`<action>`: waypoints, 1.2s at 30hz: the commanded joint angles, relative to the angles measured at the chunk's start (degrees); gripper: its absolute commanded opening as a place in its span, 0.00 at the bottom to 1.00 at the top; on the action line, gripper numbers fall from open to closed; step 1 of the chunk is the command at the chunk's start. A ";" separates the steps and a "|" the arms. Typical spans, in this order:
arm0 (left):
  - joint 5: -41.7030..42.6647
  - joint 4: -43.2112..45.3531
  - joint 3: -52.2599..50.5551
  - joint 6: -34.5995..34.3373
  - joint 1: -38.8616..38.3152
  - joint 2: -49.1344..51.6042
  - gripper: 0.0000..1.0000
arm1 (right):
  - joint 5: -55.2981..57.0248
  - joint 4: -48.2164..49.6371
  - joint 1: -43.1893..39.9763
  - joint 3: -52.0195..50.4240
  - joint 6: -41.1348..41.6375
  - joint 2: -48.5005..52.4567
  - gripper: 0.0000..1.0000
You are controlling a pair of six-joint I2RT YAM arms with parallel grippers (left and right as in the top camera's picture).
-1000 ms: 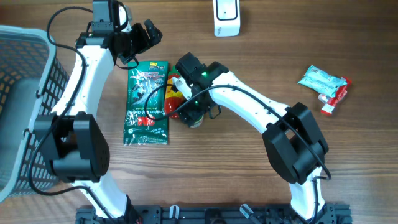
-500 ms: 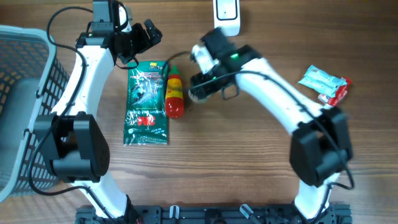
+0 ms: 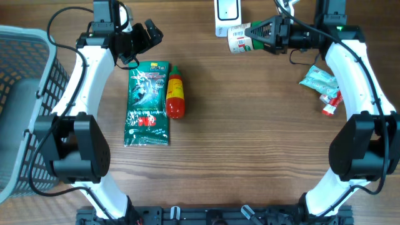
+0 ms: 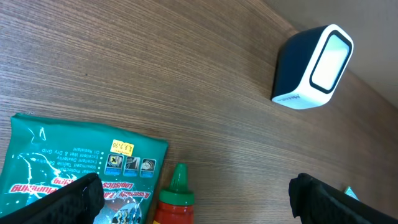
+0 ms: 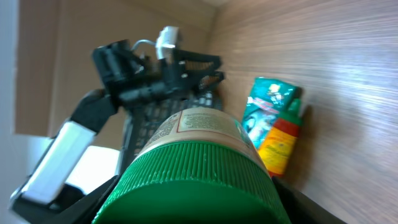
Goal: Scan the item barcode
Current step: 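Hold the jar under the white scanner with the right gripper, then carry the jar right and set it down at the table edge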
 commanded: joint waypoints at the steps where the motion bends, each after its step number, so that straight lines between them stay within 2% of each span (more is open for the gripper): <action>1: -0.11 0.15 -0.02 0.28 0.37 0.11 1.00 | -7.17 2.89 0.17 1.57 1.40 -1.92 0.57; 5: -0.11 0.15 -0.02 0.28 0.37 0.11 1.00 | -5.11 3.15 0.20 1.55 -5.25 -1.92 0.58; 11: -0.11 0.15 -0.02 0.28 0.37 0.11 1.00 | 12.52 2.73 3.65 1.55 -5.11 -1.92 0.57; 13: -0.11 0.15 -0.02 0.28 0.37 0.11 1.00 | 26.99 2.82 6.14 1.55 -5.22 -1.92 0.58; 15: -0.13 0.15 -0.02 0.28 0.37 0.11 1.00 | 51.69 4.07 10.45 1.55 -5.44 -1.79 0.58; 17: -0.13 0.15 -0.02 0.28 0.37 0.11 1.00 | 69.31 7.82 13.90 1.55 -6.47 -1.07 0.61; 18: -0.11 0.15 -0.02 0.28 0.37 0.11 1.00 | 76.17 11.50 15.43 1.49 -9.11 -0.09 0.63; 20: -0.11 0.15 -0.02 0.28 0.37 0.11 1.00 | 82.03 20.55 17.29 1.49 -16.48 2.40 0.61; 22: -0.13 0.15 -0.02 0.28 0.37 0.11 1.00 | 82.99 32.15 17.94 1.49 -27.45 6.58 0.53; 24: -0.11 0.15 -0.02 0.28 0.37 0.11 1.00 | 82.99 41.03 17.94 1.49 -37.64 10.25 0.52; 26: -0.11 0.15 -0.02 0.28 0.37 0.11 1.00 | 82.99 47.54 17.94 1.49 -51.39 13.55 0.51; 33: -0.11 0.15 -0.02 0.28 0.37 0.11 1.00 | 82.97 50.34 17.92 1.49 -80.67 16.68 0.51; 36: -0.11 0.15 -0.02 0.28 0.37 0.11 1.00 | 82.12 50.47 17.94 1.49 -88.72 17.51 0.54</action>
